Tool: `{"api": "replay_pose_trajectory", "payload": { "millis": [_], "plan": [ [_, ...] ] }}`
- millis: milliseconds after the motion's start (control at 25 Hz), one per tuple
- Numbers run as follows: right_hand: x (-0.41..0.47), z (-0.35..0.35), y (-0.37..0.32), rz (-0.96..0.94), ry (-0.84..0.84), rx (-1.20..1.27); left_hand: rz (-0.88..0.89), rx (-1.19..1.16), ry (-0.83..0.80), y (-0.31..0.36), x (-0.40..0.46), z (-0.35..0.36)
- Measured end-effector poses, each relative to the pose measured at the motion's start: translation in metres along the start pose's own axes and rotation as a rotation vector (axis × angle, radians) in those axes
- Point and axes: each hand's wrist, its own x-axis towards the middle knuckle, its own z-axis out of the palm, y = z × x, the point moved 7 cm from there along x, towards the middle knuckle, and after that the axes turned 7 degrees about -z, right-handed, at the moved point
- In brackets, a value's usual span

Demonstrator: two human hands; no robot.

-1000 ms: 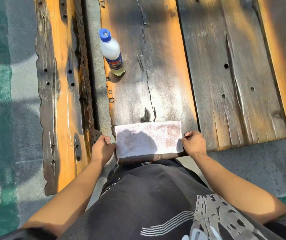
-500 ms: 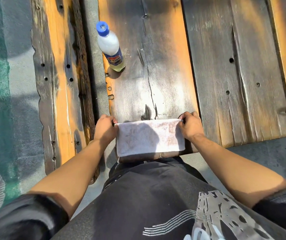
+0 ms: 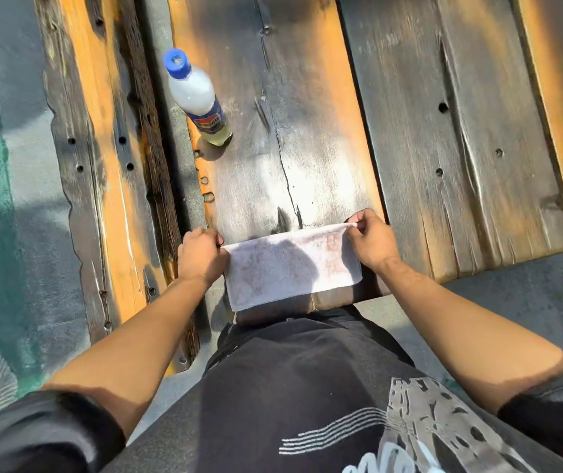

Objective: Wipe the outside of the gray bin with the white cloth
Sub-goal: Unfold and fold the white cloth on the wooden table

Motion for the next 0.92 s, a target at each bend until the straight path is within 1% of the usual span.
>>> {"api": "replay_pose_trajectory", "payload": {
  "millis": [80,160,240,360,400,440,560,640,720,760,800,920],
  "plan": [
    [-0.002,0.002,-0.001,0.021,0.005,0.079,0.042,0.043,0.015,0.02,0.0,-0.003],
    [-0.004,0.004,0.005,0.083,0.019,0.177,0.12,-0.035,-0.029,0.057,0.0,-0.004],
    [-0.007,0.009,0.012,0.164,0.022,0.276,0.145,-0.207,-0.157,0.099,0.003,0.003],
    [-0.016,0.017,0.009,0.23,0.026,0.451,0.049,-0.509,-0.462,0.158,-0.004,0.028],
    [-0.021,0.019,0.005,0.234,0.021,0.497,0.011,-0.571,-0.557,0.174,-0.01,0.036],
    [-0.026,0.02,0.0,0.222,0.015,0.512,0.001,-0.572,-0.604,0.187,-0.016,0.041],
    [-0.038,0.021,-0.009,0.178,0.008,0.557,0.067,-0.41,-0.576,0.202,-0.021,0.045],
    [-0.043,0.024,-0.009,0.172,0.018,0.639,0.059,-0.396,-0.572,0.199,-0.019,0.046],
    [-0.049,0.029,-0.01,0.177,-0.002,0.658,0.009,-0.425,-0.583,0.191,-0.02,0.047],
    [-0.051,0.032,-0.011,0.156,-0.022,0.593,-0.017,-0.451,-0.591,0.188,-0.021,0.048],
    [-0.054,0.033,-0.011,0.124,-0.039,0.465,-0.036,-0.483,-0.6,0.185,-0.022,0.047],
    [-0.06,0.034,-0.007,0.021,-0.083,-0.039,-0.083,-0.584,-0.613,0.17,-0.02,0.04]
  ]
}}
